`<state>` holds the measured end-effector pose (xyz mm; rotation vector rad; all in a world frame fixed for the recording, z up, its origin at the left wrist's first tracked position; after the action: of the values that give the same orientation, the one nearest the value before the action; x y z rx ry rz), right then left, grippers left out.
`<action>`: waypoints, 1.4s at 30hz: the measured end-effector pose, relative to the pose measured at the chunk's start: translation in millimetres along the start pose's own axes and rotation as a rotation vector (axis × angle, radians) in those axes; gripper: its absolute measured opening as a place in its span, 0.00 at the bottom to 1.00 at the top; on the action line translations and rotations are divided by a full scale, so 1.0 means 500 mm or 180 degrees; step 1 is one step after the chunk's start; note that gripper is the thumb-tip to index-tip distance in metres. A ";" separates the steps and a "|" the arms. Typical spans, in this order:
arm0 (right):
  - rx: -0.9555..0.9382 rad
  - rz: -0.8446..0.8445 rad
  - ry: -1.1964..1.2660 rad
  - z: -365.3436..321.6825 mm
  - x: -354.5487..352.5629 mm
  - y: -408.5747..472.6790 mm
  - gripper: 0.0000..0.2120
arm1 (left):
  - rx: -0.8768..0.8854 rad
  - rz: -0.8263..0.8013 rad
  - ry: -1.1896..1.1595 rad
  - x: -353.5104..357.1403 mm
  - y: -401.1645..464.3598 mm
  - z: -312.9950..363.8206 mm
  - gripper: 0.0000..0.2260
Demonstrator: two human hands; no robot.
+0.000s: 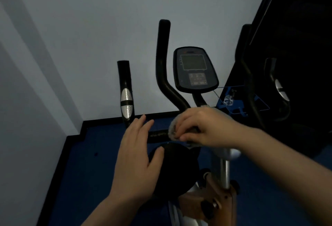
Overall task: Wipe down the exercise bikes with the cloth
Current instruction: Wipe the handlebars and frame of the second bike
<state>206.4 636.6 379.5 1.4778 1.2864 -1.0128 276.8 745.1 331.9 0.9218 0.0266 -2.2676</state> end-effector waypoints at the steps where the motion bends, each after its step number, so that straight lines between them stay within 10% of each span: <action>1: -0.0091 -0.0099 -0.0022 0.001 0.000 0.002 0.06 | -0.0061 0.0009 -0.0060 -0.001 -0.006 -0.011 0.28; 26: 0.0621 0.0614 0.0969 -0.038 0.054 0.100 0.11 | -0.0389 -0.0103 -0.0787 -0.105 0.079 -0.142 0.21; 42: 0.1294 0.2047 0.1271 0.005 0.003 0.220 0.10 | -0.0152 -0.0174 -0.1533 -0.120 0.182 -0.144 0.19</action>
<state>315.6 629.1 390.1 2.2984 0.7711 -0.5752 406.4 729.0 335.7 0.3362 -0.1077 -2.4711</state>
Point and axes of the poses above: each hand's wrist, its own y-axis towards the middle knuckle, its own x-axis out of the palm, z = x × y, the point moved 10 cm from there along y, towards the middle knuckle, and after that the axes turned 7 degrees about -x, right-handed, at the moved point
